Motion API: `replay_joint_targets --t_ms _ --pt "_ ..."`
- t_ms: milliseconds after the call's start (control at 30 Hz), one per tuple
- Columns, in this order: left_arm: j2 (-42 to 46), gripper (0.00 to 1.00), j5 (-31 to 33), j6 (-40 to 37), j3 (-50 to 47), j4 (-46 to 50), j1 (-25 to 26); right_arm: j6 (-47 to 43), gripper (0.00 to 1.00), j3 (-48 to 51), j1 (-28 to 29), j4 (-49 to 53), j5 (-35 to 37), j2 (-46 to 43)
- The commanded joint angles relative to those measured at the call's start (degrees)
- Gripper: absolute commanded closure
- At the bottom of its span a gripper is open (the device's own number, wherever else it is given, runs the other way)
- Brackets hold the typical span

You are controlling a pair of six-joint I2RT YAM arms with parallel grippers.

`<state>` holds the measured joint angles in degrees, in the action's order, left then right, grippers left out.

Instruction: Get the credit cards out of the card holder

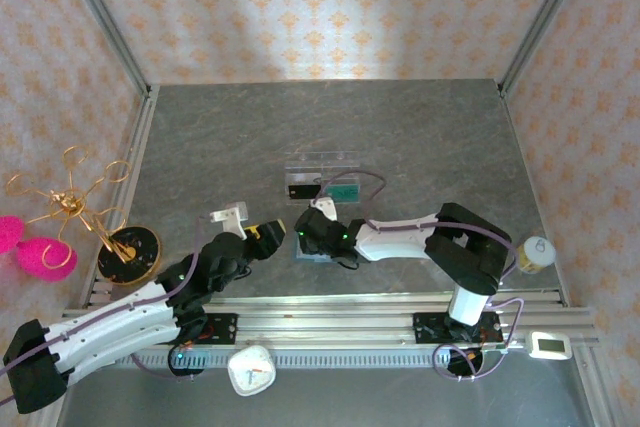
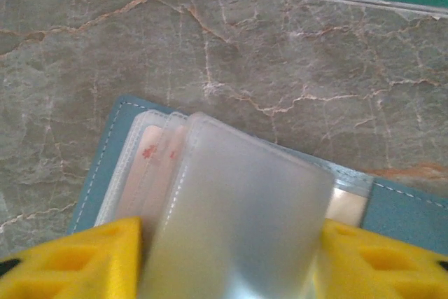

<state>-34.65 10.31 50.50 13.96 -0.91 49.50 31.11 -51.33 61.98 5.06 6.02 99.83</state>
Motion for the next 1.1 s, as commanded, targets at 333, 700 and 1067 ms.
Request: replay_joint_targets --t_ms 333,700,1067 --pt "-17.25 0.84 -9.74 0.12 -2.54 -20.63 0.2 1.34 0.76 7.72 0.25 -6.38 -1.87 -4.39" --pt "-39.9 1.0 -7.55 -1.93 2.74 -30.0 4.76 5.1 0.77 10.55 0.25 -9.98 -1.37 -6.48" --pt "-48.68 1.0 -8.01 0.94 4.41 -19.49 5.89 6.33 0.66 12.63 0.18 -6.32 3.95 -9.35"
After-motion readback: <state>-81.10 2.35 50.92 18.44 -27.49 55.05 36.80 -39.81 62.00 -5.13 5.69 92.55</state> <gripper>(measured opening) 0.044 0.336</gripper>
